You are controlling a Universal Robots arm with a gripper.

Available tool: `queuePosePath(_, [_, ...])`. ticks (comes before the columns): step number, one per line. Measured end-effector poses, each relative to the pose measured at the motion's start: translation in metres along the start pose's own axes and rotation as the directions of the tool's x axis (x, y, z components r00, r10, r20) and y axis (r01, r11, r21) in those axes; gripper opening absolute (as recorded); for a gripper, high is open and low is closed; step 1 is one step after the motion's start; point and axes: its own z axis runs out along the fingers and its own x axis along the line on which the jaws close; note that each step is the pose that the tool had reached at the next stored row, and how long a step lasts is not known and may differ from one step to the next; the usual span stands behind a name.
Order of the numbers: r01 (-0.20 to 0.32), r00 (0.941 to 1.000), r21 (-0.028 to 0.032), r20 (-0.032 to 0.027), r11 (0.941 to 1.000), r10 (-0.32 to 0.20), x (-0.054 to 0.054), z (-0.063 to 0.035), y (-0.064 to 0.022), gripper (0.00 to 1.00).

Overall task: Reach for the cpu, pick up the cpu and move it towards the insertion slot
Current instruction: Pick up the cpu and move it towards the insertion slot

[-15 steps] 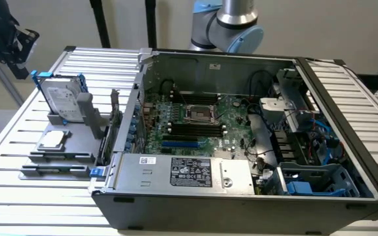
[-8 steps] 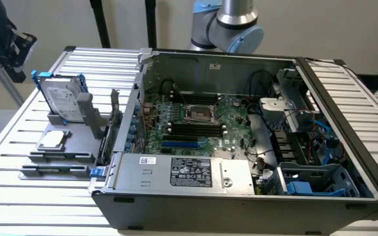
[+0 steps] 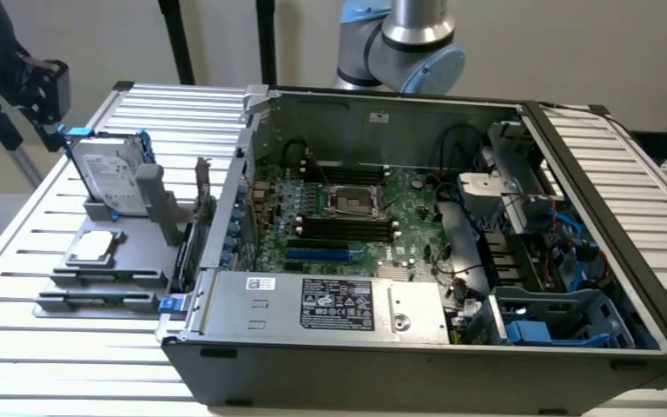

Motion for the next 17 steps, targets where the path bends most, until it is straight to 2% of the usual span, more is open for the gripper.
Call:
queuePosePath(1, [0.0,1.0,0.0,0.0,1.0,0.0,0.0,0.0018,0.0,0.47])
queuePosePath(4, [0.0,1.0,0.0001,-0.0001,1.0,0.0,0.002,0.0072,-0.0001,0.64])
queuePosePath(7, [0.0,1.0,0.0,-0.0001,1.0,0.0,0.003,0.0127,-0.0001,0.7])
queuePosePath(8, [0.0,1.0,0.0,0.0001,1.0,0.0,0.004,0.0146,-0.0002,0.76])
queuePosePath(17, [0.0,1.0,0.0,-0.0001,1.0,0.0,0.005,0.0309,-0.0005,0.76])
